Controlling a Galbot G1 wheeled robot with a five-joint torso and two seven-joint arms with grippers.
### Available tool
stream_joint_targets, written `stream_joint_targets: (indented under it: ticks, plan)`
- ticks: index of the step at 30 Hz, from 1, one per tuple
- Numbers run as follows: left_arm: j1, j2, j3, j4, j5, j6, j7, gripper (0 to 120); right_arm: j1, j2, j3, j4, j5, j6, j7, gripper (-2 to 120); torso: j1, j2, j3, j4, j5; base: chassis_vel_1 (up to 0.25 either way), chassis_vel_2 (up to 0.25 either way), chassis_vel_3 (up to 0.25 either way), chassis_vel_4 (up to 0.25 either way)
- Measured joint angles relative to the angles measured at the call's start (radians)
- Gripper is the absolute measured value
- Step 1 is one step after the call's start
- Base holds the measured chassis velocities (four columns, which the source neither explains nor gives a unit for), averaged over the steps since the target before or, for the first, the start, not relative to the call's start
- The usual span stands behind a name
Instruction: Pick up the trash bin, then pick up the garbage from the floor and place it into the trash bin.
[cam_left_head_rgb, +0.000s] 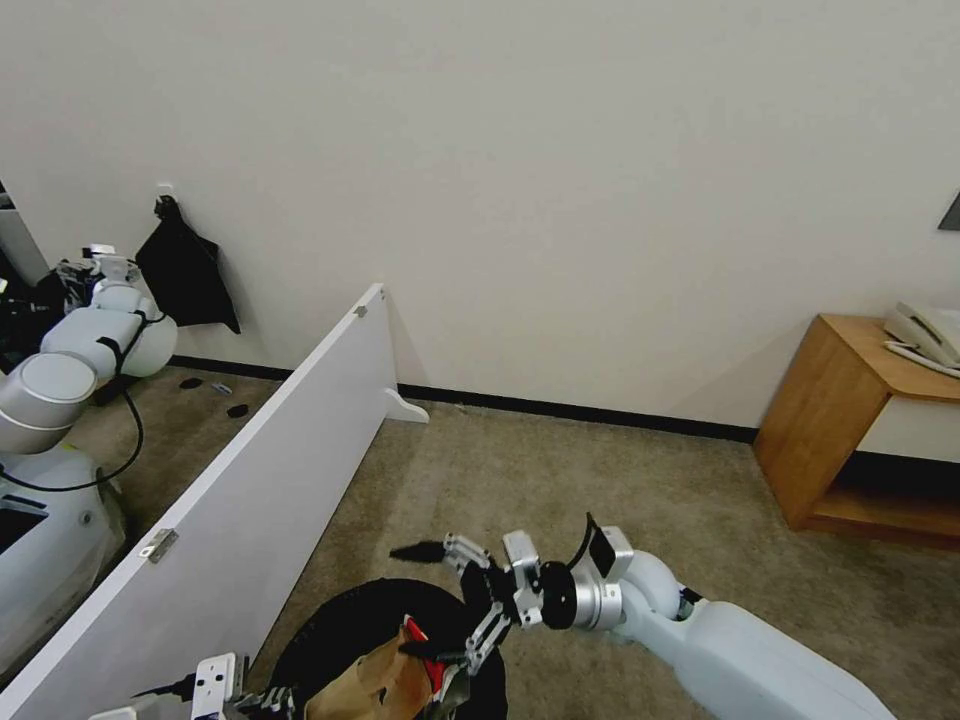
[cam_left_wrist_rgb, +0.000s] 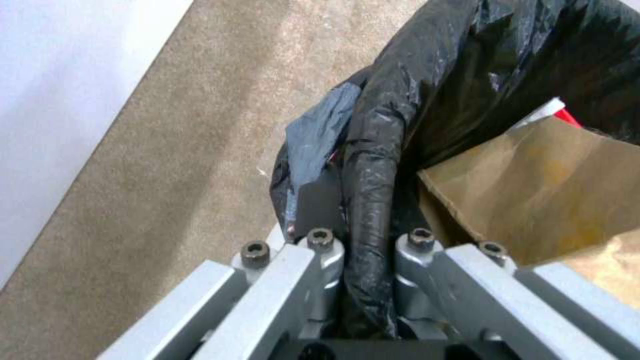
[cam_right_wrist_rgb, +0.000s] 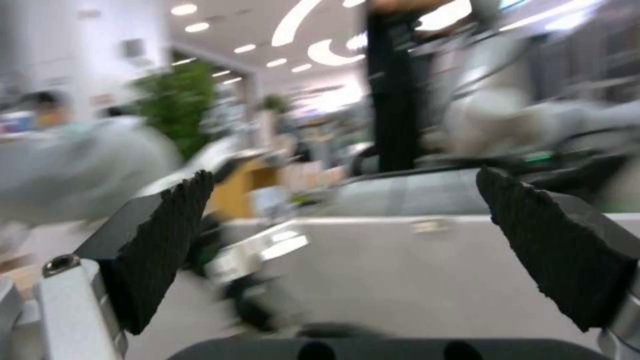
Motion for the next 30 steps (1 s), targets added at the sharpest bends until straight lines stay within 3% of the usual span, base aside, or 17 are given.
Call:
stream_joint_targets:
  ticks: [3,5,6,7,9,10,12,13,15,16,18,19,22,26,30]
  plan:
    - [0.000,0.001,0.001,0.000,0.000,0.000,0.000,4,-0.074,0.000,0.116,0.014,-0.007,0.023,0.164,100,0.000,0.000,0.000,-0.0002,0.0001,0.000,0.000,0.000,0.000]
    - [0.000,0.002,0.001,0.000,0.000,0.000,0.000,4,-0.094,-0.002,0.150,0.020,-0.015,0.028,0.209,100,0.000,0.000,0.000,-0.0002,0.0001,0.000,0.000,0.000,0.000]
    - [-0.001,0.003,0.000,0.000,0.000,0.000,0.000,4,-0.138,-0.012,0.222,0.036,-0.042,0.041,0.302,100,0.000,0.000,0.000,0.0000,0.0001,0.000,0.000,0.000,0.000]
    - [-0.001,0.003,0.000,0.000,0.000,0.000,0.000,4,-0.138,-0.012,0.222,0.036,-0.042,0.041,0.302,100,0.000,0.000,0.000,0.0000,0.0001,0.000,0.000,0.000,0.000]
    - [-0.001,0.003,-0.001,0.000,0.001,0.000,-0.001,4,-0.212,-0.028,0.329,0.058,-0.097,0.065,0.432,100,0.000,0.000,0.000,-0.0002,0.0001,0.000,0.000,0.000,0.000]
    - [-0.001,0.003,-0.001,0.000,0.001,0.000,-0.001,4,-0.212,-0.028,0.329,0.058,-0.097,0.065,0.432,100,0.000,0.000,0.000,-0.0002,0.0001,0.000,0.000,0.000,0.000]
    - [-0.001,0.003,0.000,0.000,0.004,0.000,-0.001,4,-0.315,-0.046,0.469,0.107,-0.181,0.069,0.623,100,0.000,0.000,0.000,0.0000,0.0004,0.000,0.000,0.000,0.000]
    - [-0.001,0.003,0.000,0.000,0.004,0.000,-0.001,4,-0.315,-0.046,0.469,0.107,-0.181,0.069,0.623,100,0.000,0.000,0.000,0.0000,0.0004,0.000,0.000,0.000,0.000]
    - [-0.006,0.005,-0.001,0.000,0.006,0.001,-0.002,4,-0.425,-0.055,0.611,0.173,-0.262,0.034,0.794,100,0.000,0.000,0.000,-0.0002,0.0001,0.000,0.000,0.000,0.000]
    - [-0.006,0.005,-0.001,0.000,0.006,0.001,-0.002,4,-0.425,-0.055,0.611,0.173,-0.262,0.034,0.794,100,0.000,0.000,0.000,-0.0002,0.0001,0.000,0.000,0.000,0.000]
    - [-0.008,0.008,-0.001,0.000,0.012,0.001,-0.002,4,-0.562,-0.049,0.774,0.242,-0.330,-0.017,0.904,100,0.000,0.000,0.000,-0.0002,0.0000,0.000,0.000,0.000,0.000]
    - [-0.008,0.008,-0.001,0.000,0.012,0.001,-0.002,4,-0.562,-0.049,0.774,0.242,-0.330,-0.017,0.904,100,0.000,0.000,0.000,-0.0002,0.0000,0.000,0.000,0.000,0.000]
    - [-0.013,0.008,0.000,0.000,0.022,0.001,-0.002,4,-0.761,0.000,1.014,0.348,-0.427,-0.071,0.955,100,0.000,0.000,0.000,-0.0003,0.0001,0.000,0.000,0.000,0.000]
    - [-0.017,0.012,0.000,0.000,0.021,0.002,-0.002,4,-0.894,0.055,1.171,0.422,-0.474,-0.079,0.946,100,0.000,0.000,0.000,-0.0004,0.0001,0.000,0.000,0.000,0.000]
    - [-0.017,0.016,0.004,0.000,0.020,0.003,-0.002,4,-0.960,0.093,1.236,0.458,-0.482,-0.063,0.912,100,0.000,0.000,0.000,-0.0001,-0.0001,0.000,0.000,0.000,0.000]
